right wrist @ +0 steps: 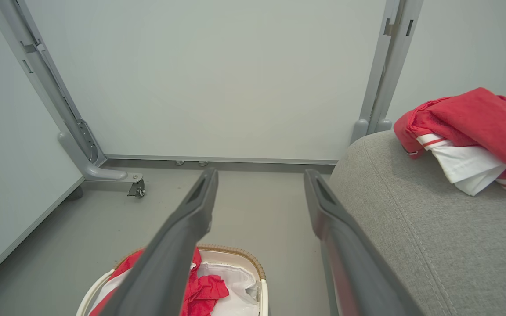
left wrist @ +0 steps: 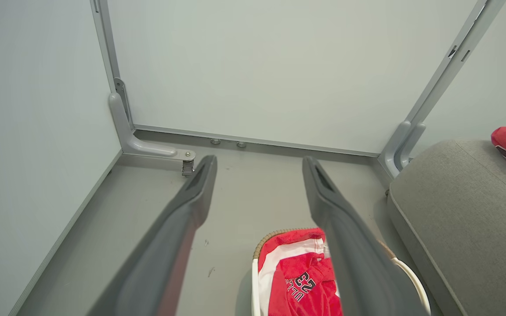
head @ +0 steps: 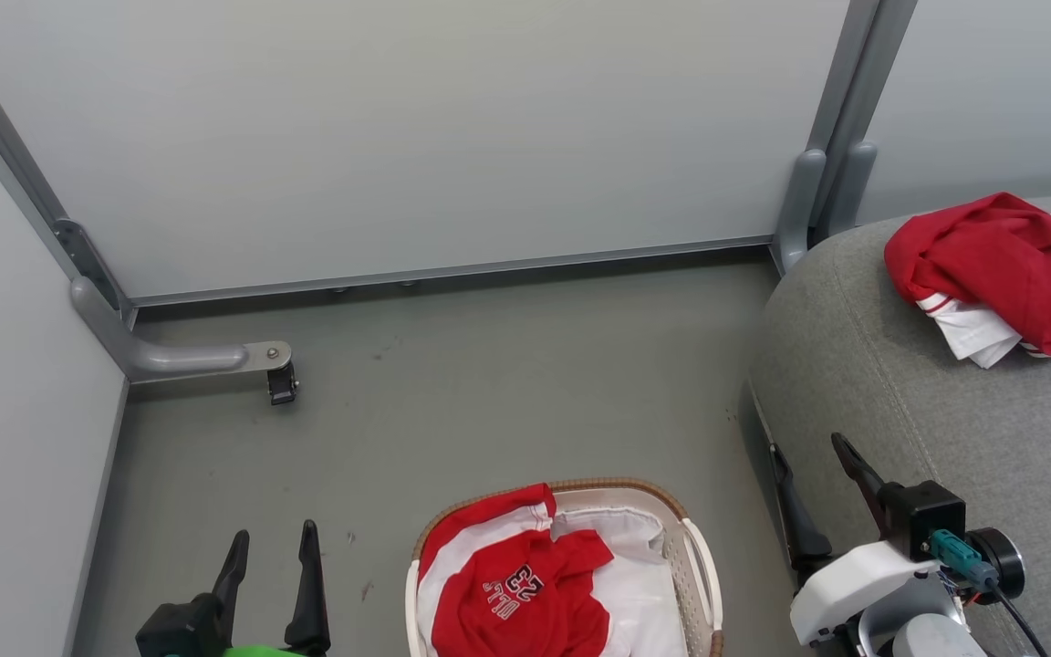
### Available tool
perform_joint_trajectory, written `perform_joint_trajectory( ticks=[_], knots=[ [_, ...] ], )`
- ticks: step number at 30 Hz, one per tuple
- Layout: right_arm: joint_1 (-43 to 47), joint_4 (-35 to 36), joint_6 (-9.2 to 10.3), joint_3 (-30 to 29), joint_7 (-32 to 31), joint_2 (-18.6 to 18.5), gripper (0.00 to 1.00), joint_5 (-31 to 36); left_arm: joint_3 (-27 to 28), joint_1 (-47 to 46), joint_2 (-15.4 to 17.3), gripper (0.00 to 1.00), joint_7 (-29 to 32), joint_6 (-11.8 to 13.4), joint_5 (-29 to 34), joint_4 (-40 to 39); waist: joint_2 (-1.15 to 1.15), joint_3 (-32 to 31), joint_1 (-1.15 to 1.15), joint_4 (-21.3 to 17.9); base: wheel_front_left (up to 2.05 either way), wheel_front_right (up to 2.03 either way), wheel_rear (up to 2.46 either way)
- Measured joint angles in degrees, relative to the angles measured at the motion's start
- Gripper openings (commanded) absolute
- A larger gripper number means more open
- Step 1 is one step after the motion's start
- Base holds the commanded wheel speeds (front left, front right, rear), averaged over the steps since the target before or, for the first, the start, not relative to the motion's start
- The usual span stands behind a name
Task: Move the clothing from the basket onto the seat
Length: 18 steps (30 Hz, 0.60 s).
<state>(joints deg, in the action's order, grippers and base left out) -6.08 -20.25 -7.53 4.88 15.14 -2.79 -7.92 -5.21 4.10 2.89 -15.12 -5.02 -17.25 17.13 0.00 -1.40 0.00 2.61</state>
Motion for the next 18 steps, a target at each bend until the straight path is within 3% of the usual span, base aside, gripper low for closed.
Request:
perform_joint_trajectory(
  ticks=[11, 18],
  knots=[
    [-0.2, 0.6, 0.00, -1.1, 0.0, 0.0, 1.00, 0.3, -2.9, -0.8, 0.0, 1.00, 0.0, -0.1, 0.9, 0.6, 0.00, 0.9, 0.00, 0.1, 0.00, 0.00, 0.00],
    [-2.1, 2.7, 0.00, -3.4, 0.0, 0.0, 1.00, 1.7, -7.3, -7.0, 0.0, 1.00, 0.0, -1.1, 4.4, 3.2, 0.00, 3.6, 0.00, 0.1, 0.00, 0.00, 0.00]
  ],
)
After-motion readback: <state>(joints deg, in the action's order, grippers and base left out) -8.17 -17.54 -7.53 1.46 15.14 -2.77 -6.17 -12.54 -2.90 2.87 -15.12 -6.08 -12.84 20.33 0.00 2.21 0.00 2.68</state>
